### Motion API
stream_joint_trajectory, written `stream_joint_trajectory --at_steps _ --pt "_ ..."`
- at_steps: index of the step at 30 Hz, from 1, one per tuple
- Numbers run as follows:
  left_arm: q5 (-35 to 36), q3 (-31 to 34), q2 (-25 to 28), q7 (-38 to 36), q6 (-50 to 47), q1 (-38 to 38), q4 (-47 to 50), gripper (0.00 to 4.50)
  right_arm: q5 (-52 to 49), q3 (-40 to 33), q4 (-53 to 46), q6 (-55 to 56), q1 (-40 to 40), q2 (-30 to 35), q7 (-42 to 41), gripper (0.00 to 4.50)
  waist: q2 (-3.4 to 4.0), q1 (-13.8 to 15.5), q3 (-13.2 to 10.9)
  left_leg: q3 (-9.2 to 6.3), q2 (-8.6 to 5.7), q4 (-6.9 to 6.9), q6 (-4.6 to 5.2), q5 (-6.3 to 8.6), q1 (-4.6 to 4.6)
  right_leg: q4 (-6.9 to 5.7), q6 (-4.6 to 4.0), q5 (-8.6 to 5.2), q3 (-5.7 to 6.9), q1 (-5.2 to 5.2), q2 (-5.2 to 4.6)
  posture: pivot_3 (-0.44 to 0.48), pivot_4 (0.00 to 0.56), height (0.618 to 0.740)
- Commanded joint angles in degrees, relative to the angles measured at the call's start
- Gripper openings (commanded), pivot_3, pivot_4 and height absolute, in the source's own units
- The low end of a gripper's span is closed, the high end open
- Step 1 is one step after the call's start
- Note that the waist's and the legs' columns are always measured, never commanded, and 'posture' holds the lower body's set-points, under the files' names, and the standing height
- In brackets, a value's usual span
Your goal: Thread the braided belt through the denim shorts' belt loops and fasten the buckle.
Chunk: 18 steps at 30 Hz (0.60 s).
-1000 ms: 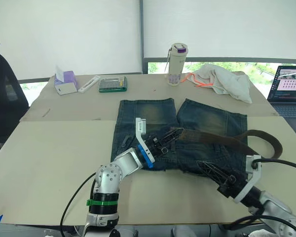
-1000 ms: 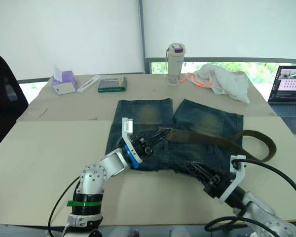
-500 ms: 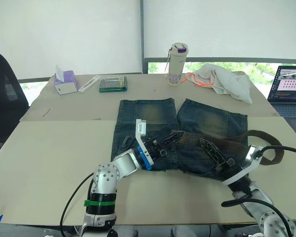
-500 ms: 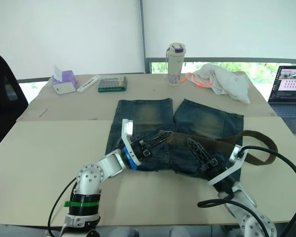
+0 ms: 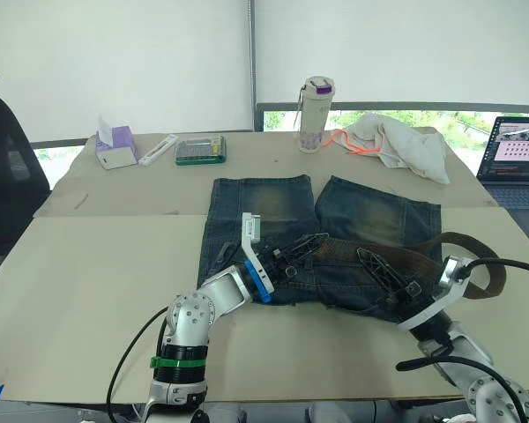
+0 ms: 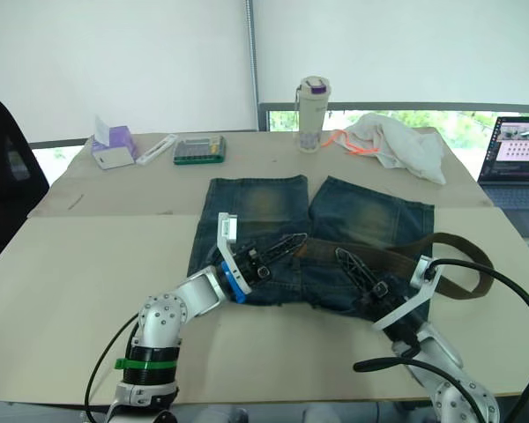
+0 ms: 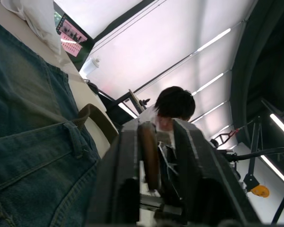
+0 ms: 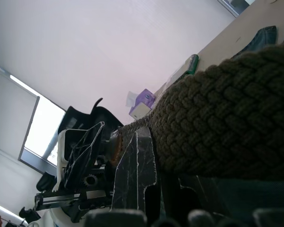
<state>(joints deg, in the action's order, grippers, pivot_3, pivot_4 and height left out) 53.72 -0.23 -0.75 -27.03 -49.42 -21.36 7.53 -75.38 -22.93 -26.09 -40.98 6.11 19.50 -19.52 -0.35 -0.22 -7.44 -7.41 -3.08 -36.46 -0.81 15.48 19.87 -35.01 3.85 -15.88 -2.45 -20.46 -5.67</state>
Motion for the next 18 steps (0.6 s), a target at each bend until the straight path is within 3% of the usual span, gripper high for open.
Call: stream_joint_trajectory --at_steps 1,4,7,13,18 --pt "-9.33 -5.98 5.88 -5.55 7.56 1.35 6.74 2.90 0.29 -5.57 3.70 1.38 -1.64 5.20 -0.38 0.00 0.01 0.03 0.00 0.00 0.00 0.02 0.00 0.00 0.00 0.01 0.00 0.00 0.00 0.00 0.00 0.000 0.150 0.740" --pt "-19.69 -11.54 14.22 -11.54 17.19 4.27 11.78 3.61 2.64 -8.75 12.51 0.18 -4.17 11.31 -0.65 0.00 0.00 0.04 0.00 0.04 0.01 0.08 0.00 0.00 -0.01 0.02 -0.02 0.00 -0.02 -0.02 0.00 0.000 0.150 0.740" --pt "-25.27 -13.97 18.15 -14.89 24.87 5.92 13.14 4.47 4.90 -8.94 18.55 -0.46 -6.41 14.91 -2.03 0.00 -0.03 0.24 -0.04 0.17 0.02 0.14 -0.01 -0.01 -0.02 0.05 -0.07 0.02 -0.13 -0.02 -0.02 0.000 0.150 0.740" --pt "-32.10 -13.52 21.72 -15.38 33.13 7.53 14.74 4.47 11.34 -7.25 30.04 -2.22 -11.67 22.73 -8.33 0.00 -0.04 0.30 -0.08 0.20 0.08 0.15 0.00 -0.01 0.05 0.07 -0.12 0.03 -0.11 -0.03 -0.01 0.000 0.150 0.740" --pt "-33.66 -13.84 23.18 -17.19 35.44 7.95 13.91 4.47 9.15 -10.55 36.02 -8.75 -13.20 28.59 -15.00 0.00 -0.10 0.45 -0.17 0.19 0.11 0.14 0.02 -0.02 0.09 0.08 -0.10 0.03 -0.06 -0.02 0.01 0.000 0.150 0.740"
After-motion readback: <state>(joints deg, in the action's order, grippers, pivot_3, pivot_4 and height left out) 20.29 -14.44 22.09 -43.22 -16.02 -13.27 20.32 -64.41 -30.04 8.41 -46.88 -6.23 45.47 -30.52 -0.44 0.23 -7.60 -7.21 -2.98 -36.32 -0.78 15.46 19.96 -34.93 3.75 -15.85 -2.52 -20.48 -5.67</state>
